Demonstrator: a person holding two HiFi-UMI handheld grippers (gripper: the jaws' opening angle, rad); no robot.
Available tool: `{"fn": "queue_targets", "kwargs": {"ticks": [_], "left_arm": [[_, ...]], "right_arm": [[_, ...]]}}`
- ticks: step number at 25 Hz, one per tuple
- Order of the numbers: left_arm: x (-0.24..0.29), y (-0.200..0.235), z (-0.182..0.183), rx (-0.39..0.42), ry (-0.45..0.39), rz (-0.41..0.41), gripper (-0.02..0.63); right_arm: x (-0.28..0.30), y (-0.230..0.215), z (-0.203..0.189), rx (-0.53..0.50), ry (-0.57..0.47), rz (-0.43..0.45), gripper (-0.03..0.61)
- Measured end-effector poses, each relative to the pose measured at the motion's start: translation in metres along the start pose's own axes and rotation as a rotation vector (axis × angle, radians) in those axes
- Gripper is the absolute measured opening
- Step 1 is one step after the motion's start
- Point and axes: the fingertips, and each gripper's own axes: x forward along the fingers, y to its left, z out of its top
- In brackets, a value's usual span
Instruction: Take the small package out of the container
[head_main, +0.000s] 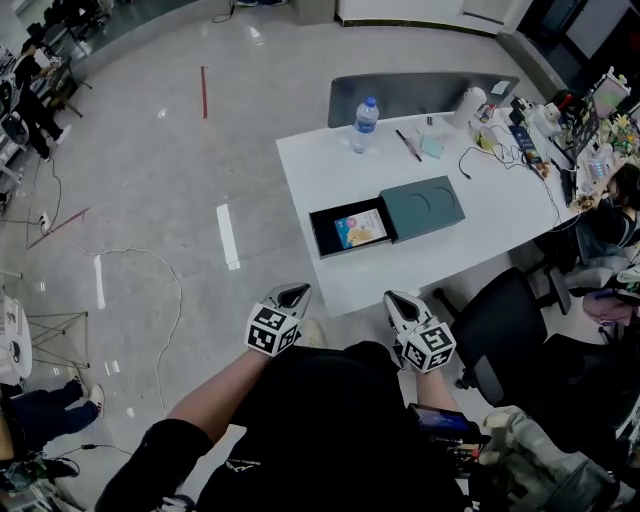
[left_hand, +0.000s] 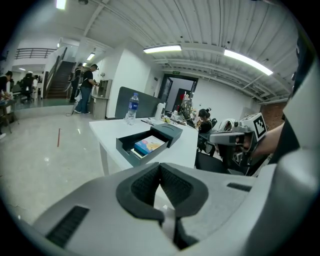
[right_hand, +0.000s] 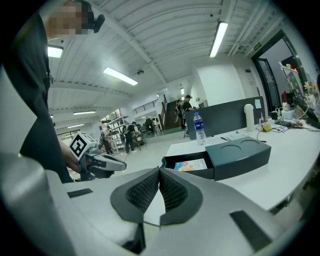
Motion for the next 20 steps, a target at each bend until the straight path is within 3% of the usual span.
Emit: {"fn": "queue_targets", "kwargs": {"ticks": [14, 20], "left_arm": [[0.024, 0.013, 0.012, -0.004, 0.034, 0.014, 0.009], [0.049, 0.011, 0.032, 0.053, 0.067, 0.012, 0.009]], "right_arm": [[0.029, -0.022, 0.006, 0.015, 0.010, 0.037, 0.026], [0.040, -0.044, 0.018, 0.016, 0.003, 0.072, 0.026]]}}
